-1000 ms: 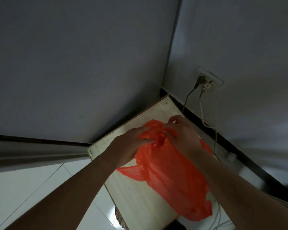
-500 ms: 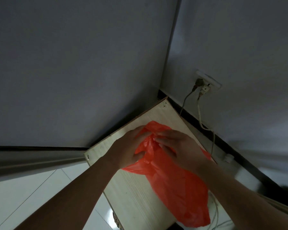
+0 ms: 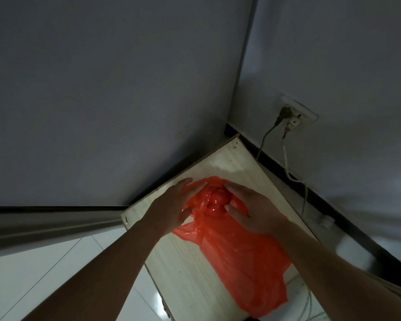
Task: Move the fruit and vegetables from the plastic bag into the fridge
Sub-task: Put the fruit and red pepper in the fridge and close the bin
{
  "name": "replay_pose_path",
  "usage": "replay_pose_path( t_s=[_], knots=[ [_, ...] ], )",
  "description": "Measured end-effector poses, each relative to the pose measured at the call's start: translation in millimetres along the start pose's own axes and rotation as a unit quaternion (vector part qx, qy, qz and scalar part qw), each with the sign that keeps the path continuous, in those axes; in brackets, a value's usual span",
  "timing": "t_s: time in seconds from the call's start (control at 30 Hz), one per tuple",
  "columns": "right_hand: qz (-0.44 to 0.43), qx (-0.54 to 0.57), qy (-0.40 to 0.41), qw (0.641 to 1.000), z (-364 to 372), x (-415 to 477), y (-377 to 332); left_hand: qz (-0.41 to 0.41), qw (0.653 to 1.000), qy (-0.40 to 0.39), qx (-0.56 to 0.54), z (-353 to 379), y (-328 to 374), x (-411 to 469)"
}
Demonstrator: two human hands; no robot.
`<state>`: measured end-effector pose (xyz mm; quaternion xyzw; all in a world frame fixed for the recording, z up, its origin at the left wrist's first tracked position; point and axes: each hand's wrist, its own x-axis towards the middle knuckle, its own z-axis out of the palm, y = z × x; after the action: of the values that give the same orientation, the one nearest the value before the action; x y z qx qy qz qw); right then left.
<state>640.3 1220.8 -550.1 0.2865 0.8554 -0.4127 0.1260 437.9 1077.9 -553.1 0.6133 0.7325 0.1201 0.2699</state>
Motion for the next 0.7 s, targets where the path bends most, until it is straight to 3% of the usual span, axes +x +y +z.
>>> replay_pose_path(
  t_s=[0.2, 0.37, 0.7],
  knots=[
    [-0.039, -0.031, 0.09, 0.995, -7, -8, -20, -0.008, 1.0, 0.01, -0.008, 5, 2, -5],
    [-0.018, -0.057, 0.056, 0.997, 6, -5, -30, -0.03, 0.999, -0.008, -0.014, 6, 3, -10],
    [0.007, 0.007, 0.114, 0.993, 1, -28, -32, -0.048, 0.998, -0.044, -0.013, 7, 3, -21]
  ],
)
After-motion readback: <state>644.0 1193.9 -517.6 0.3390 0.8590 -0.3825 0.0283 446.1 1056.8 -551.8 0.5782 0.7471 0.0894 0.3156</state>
